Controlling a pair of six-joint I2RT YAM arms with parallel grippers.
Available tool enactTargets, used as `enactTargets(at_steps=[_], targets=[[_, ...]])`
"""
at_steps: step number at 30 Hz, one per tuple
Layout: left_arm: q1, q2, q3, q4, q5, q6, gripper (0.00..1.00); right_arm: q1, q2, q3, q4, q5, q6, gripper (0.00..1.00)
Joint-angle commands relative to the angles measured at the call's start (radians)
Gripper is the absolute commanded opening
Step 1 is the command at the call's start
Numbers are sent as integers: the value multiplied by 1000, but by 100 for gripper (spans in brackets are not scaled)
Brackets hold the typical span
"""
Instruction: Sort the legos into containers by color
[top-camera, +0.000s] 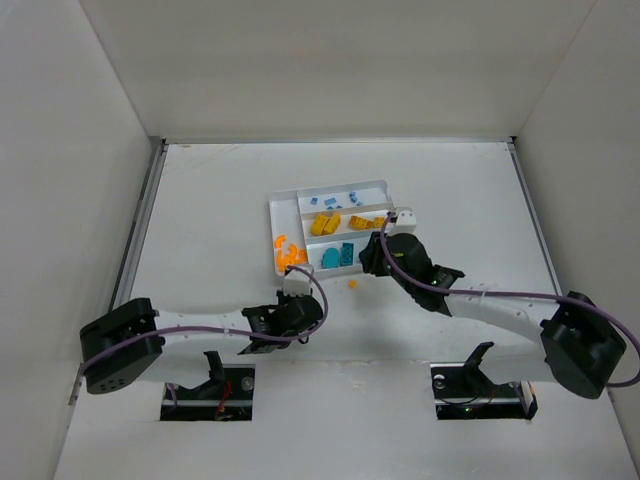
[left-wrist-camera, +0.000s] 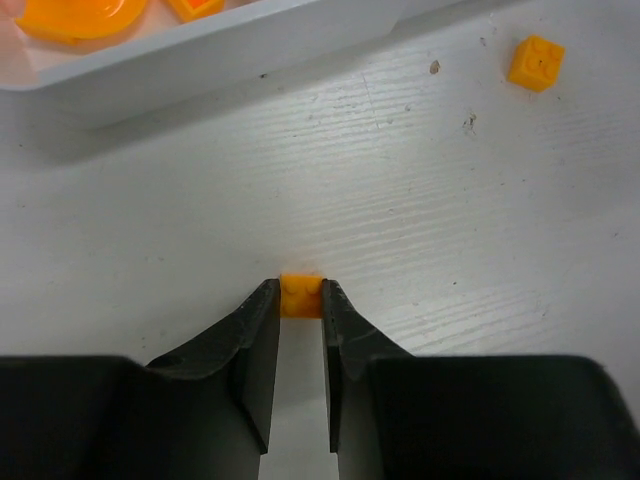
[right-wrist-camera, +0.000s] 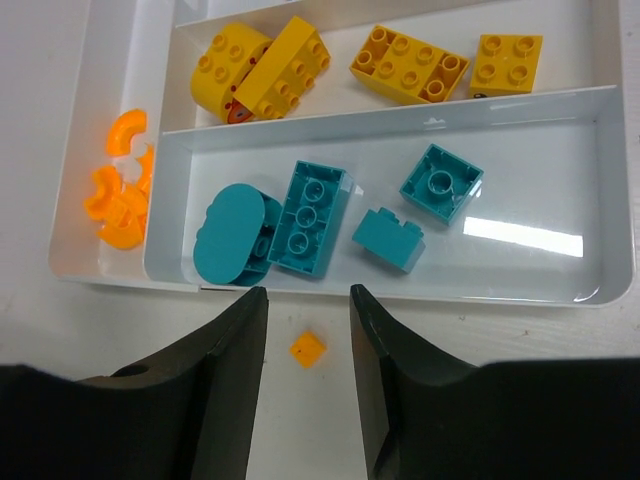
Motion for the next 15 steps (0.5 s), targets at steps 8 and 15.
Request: enactTargets(at_steps=[8,15], targets=[[284,-205,69,84,58,35,11,85,9,-62,46,12,39,45],[479,15,184,247,192,58,12,145,40,-88,41,6,79,41]])
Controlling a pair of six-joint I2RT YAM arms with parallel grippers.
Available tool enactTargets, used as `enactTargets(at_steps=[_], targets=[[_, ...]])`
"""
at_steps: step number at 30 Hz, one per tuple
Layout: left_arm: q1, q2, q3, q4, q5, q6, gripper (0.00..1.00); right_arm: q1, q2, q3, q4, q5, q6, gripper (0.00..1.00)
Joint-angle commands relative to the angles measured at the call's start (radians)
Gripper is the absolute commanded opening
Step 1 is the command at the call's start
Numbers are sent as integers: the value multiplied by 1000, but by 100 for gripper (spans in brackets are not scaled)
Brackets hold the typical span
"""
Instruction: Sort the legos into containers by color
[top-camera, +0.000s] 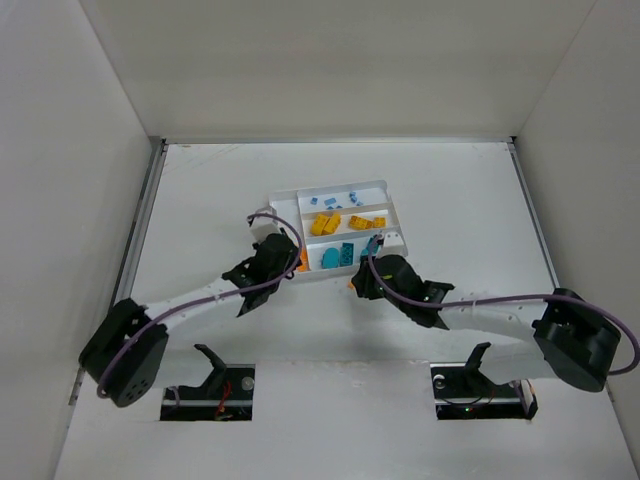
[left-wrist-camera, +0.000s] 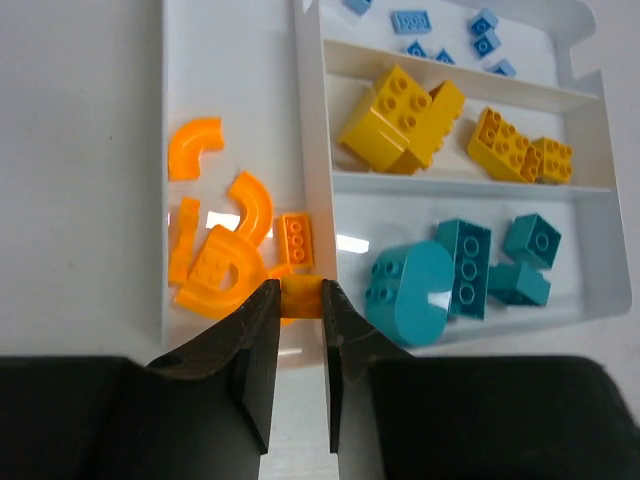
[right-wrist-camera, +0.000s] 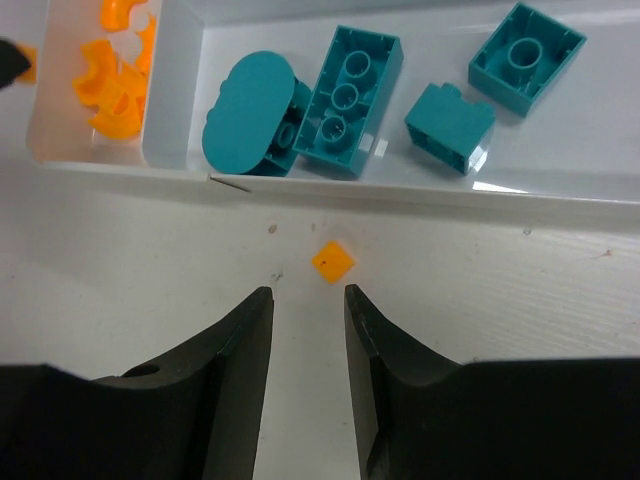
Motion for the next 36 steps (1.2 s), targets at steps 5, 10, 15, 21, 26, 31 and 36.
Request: enactTargets(at_steps=[5,10,15,21,26,31,36], targets=[[73,235,140,125,54,39,15,29,124,46,10,3,11,46],[104,290,161,149,59,45,32,29,151,73,3,-4,8,52],[107,202,93,227,36,86,43,26,214,130,-47,5,21,52],[113,122,-1,328,28,111,46,26,279,190,-108,26,52,48],[119,59,-64,381,28,103,47,32,322,242,-182,66,104,44],[118,55,-96,424,30,92,47,32,365,300,-267,108,155,41],[113,71,-95,427,40,79,47,37,392,332,-317,132,172,36]])
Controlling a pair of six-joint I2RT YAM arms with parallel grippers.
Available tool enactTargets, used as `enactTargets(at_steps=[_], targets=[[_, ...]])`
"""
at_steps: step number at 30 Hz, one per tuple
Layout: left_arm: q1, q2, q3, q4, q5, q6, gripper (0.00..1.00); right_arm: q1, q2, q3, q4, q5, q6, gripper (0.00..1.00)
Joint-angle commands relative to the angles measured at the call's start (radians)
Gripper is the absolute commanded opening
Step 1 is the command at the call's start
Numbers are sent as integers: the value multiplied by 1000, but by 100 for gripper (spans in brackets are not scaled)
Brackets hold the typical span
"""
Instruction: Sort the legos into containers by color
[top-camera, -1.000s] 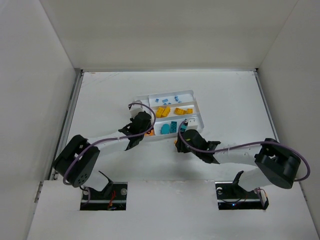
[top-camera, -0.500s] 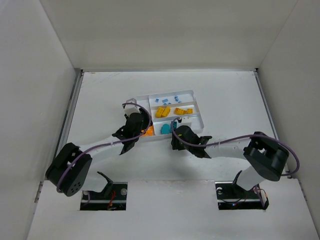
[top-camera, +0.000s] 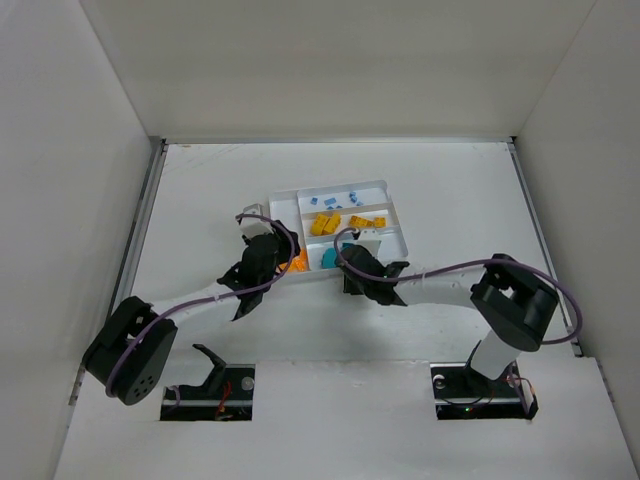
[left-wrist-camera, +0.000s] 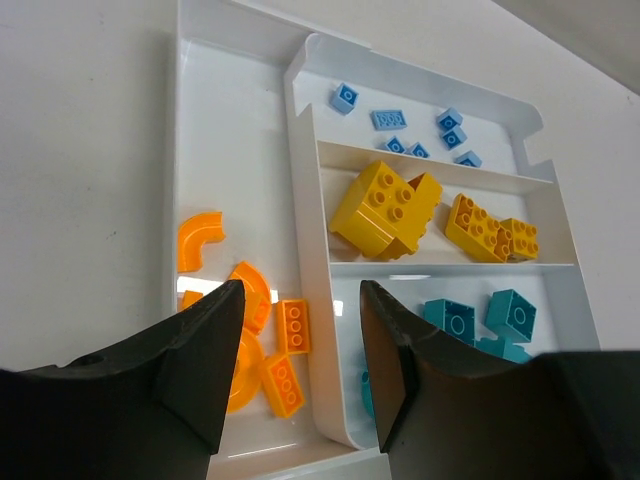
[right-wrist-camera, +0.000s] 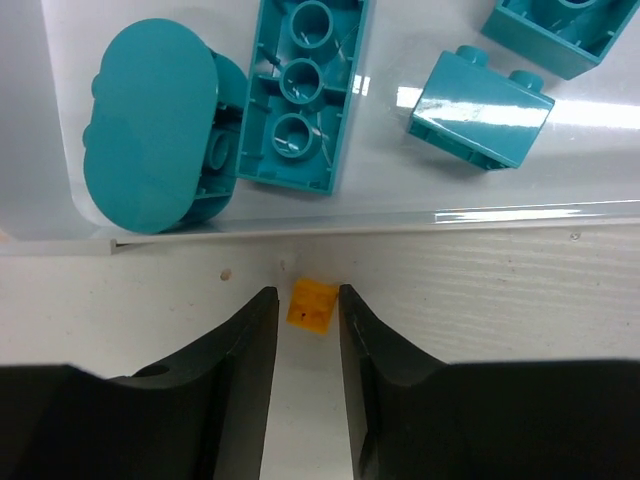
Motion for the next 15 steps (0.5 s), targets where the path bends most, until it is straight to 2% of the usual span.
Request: enactTargets(at_steps=[1,4,6,11,15], targets=[[-1,-1,-10,66,-5,-8,47,20,23,48,-81,45,33,33],[7,-10,-16,66,-5,-11,47,33,28,57,-125,60,42,22],[8,-24,-22,66,-5,-17,47,56,8,50,-147,80,49,18],[28,-44,-39,68,-17,-31,47,129,-133,26,-148,88,62,18],[129,-119,-121,79,-43,-139,46,138,-166,94,-60,59,-10,18]])
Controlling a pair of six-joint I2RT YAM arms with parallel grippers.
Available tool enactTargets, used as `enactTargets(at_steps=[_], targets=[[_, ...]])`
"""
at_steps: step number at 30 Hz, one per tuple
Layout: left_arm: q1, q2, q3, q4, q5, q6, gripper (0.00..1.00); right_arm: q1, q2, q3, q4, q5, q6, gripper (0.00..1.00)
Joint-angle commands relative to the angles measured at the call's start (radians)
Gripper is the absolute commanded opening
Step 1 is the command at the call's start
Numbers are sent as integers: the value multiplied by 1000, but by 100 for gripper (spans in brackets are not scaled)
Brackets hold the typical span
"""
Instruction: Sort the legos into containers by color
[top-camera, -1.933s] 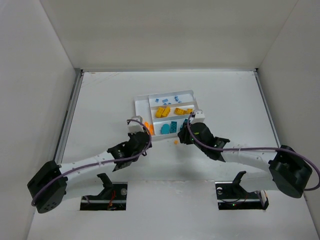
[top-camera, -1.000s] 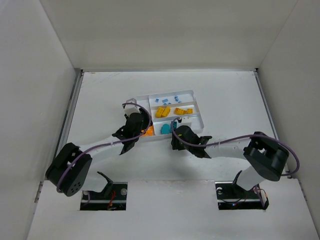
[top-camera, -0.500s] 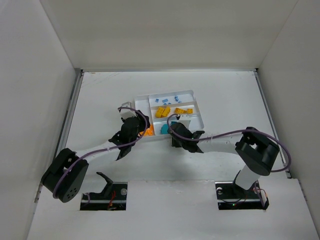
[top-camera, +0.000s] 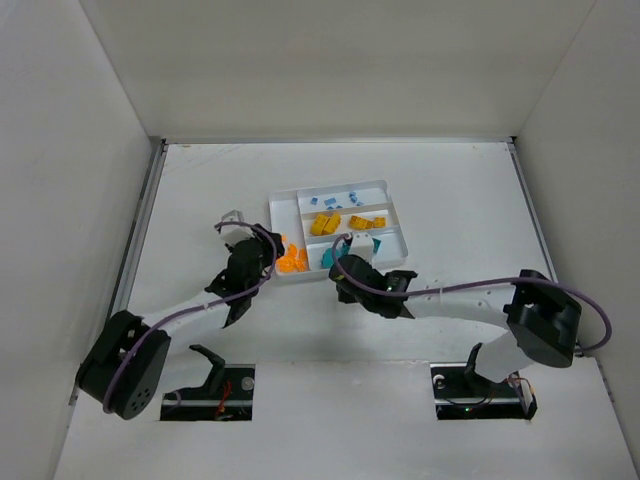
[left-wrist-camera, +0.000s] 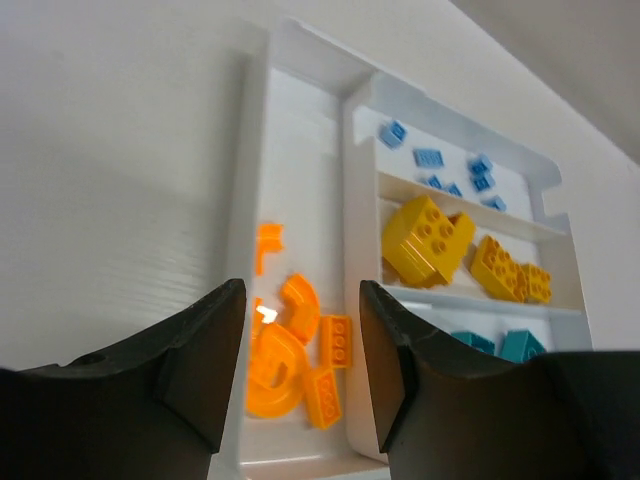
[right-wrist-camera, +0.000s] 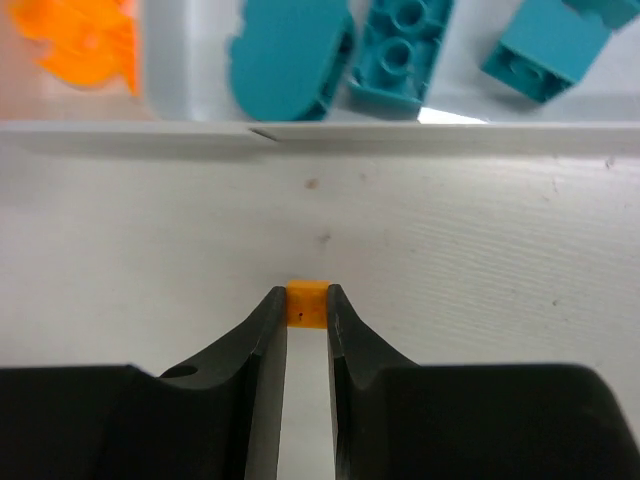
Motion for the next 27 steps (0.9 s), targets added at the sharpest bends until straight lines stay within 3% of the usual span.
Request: enactTargets(at_steps=[1,6,11,13,15,17,19,23,27], targets=[[99,-91,-79,53,-51,-109,47,0,-23,85,102,-16,-57,18],[242,-219,-151,16,-30,-202,54,-23,138,223,275,-131,-120,18],[265,-226,-162,14,-30,-209,61,-51,267,360,302,-141,-132,21],[264,-220,-154,11,-17,-209,61,-65,297,391,308,-136,-137,27],[259,-221,-154,13,-19,-201,63,-78,302,411,306,-133,-137,40],[262,-221,-155,14,-23,-201,64,-92,264,409,314,-131,-152,53],[267,-218,-154,11,-14,-209,65,-117,206,390,328,-122,-180,57],[255,-221,-146,11,-17,-193,67,-151,28,276,338,-69,-215,58],[267,-210,-148,11,-11,-199,69,-192,-173,43,386,20,-227,59]])
